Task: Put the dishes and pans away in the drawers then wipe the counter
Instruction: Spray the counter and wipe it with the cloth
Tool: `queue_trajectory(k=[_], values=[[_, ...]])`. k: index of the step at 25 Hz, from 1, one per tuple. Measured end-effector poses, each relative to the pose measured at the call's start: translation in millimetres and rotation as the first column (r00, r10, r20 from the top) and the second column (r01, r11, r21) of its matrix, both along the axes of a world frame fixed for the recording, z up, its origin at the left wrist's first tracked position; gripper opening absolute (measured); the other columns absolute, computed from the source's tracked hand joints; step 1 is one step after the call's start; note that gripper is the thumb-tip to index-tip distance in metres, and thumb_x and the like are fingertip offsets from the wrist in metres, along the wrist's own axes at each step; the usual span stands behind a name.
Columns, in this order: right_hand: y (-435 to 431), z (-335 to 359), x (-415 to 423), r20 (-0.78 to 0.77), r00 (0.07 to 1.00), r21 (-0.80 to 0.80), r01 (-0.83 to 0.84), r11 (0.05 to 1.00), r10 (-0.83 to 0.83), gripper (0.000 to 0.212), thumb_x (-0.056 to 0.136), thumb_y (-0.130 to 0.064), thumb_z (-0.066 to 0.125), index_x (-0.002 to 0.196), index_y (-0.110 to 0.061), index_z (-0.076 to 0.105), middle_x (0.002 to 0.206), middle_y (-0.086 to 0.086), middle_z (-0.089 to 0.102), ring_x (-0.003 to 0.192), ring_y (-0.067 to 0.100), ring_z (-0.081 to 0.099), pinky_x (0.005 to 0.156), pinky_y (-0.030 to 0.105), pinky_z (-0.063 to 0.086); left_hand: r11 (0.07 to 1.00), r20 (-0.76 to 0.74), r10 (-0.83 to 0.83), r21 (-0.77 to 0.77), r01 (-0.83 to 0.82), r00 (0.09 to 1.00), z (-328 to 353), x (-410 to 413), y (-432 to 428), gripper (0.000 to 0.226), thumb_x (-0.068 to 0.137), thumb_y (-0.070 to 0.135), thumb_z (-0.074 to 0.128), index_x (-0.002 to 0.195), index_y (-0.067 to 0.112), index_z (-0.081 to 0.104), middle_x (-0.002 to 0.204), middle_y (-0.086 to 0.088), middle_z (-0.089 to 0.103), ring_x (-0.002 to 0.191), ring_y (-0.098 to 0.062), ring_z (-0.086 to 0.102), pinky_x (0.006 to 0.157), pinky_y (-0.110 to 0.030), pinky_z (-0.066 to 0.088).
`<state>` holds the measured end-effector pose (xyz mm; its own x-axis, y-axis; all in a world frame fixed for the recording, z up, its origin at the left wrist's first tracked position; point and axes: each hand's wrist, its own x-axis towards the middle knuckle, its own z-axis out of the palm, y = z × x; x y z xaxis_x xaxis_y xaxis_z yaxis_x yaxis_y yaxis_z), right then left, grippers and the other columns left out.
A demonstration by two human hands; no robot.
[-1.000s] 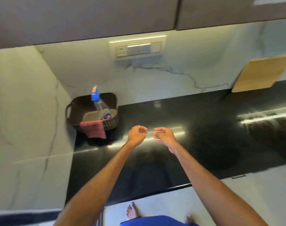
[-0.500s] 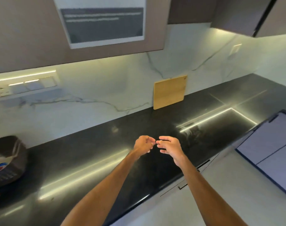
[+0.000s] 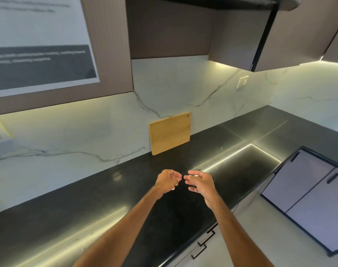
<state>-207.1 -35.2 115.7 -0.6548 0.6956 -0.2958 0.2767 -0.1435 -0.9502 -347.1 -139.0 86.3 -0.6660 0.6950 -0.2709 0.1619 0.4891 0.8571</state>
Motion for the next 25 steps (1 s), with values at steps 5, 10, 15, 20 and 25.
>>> queue_trajectory(k=[5, 10, 15, 20, 25], values=[[68, 0, -31, 0.016, 0.999, 0.032, -0.042, 0.999, 0.041, 0.030, 0.097, -0.014, 0.068, 0.128, -0.013, 0.066, 0.101, 0.000, 0.080, 0.097, 0.015, 0.076, 0.079, 0.032, 0.063, 0.995, -0.014, 0.095, 0.027, -0.094, 0.995, 5, -29, 68, 0.016, 0.096, 0.012, 0.064, 0.103, 0.022, 0.074, 0.099, 0.006, 0.074, 0.090, -0.009, 0.072, 0.081, -0.032, 0.063], [123, -25, -66, 0.046, 0.993, 0.026, -0.113, 0.993, 0.112, 0.030, 0.098, -0.013, 0.068, 0.127, -0.011, 0.066, 0.103, 0.003, 0.079, 0.099, 0.018, 0.075, 0.083, 0.035, 0.063, 0.978, -0.014, 0.207, 0.030, -0.207, 0.978, -11, -54, 104, 0.016, 0.096, 0.013, 0.064, 0.103, 0.021, 0.075, 0.102, 0.004, 0.075, 0.091, -0.010, 0.071, 0.077, -0.028, 0.062], [167, -64, -98, 0.088, 0.986, -0.014, -0.139, 0.990, 0.140, 0.031, 0.097, -0.013, 0.071, 0.127, -0.012, 0.067, 0.104, 0.003, 0.079, 0.099, 0.016, 0.076, 0.078, 0.031, 0.062, 0.956, -0.038, 0.288, -0.052, -0.290, 0.957, -44, -74, 116, 0.021, 0.094, 0.009, 0.060, 0.102, 0.022, 0.074, 0.112, 0.002, 0.073, 0.106, -0.015, 0.068, 0.096, -0.036, 0.058], [226, -125, -130, 0.171, 0.967, -0.020, -0.185, 0.982, 0.186, 0.031, 0.093, -0.008, 0.073, 0.124, -0.011, 0.070, 0.111, 0.007, 0.076, 0.105, 0.017, 0.073, 0.074, 0.028, 0.060, 0.871, -0.059, 0.472, -0.123, -0.476, 0.880, -89, -115, 134, 0.053, 0.081, 0.018, 0.063, 0.133, 0.015, 0.057, 0.126, -0.006, 0.065, 0.110, -0.025, 0.064, 0.096, -0.039, 0.056], [304, -170, -175, 0.219, 0.943, 0.038, -0.266, 0.963, 0.252, 0.039, 0.093, -0.009, 0.071, 0.131, -0.008, 0.067, 0.118, 0.007, 0.071, 0.108, 0.018, 0.070, 0.078, 0.027, 0.060, 0.761, -0.097, 0.621, -0.161, -0.628, 0.777, -133, -155, 174, 0.052, 0.086, 0.017, 0.069, 0.134, 0.008, 0.049, 0.126, -0.007, 0.060, 0.116, -0.026, 0.060, 0.097, -0.039, 0.055]])
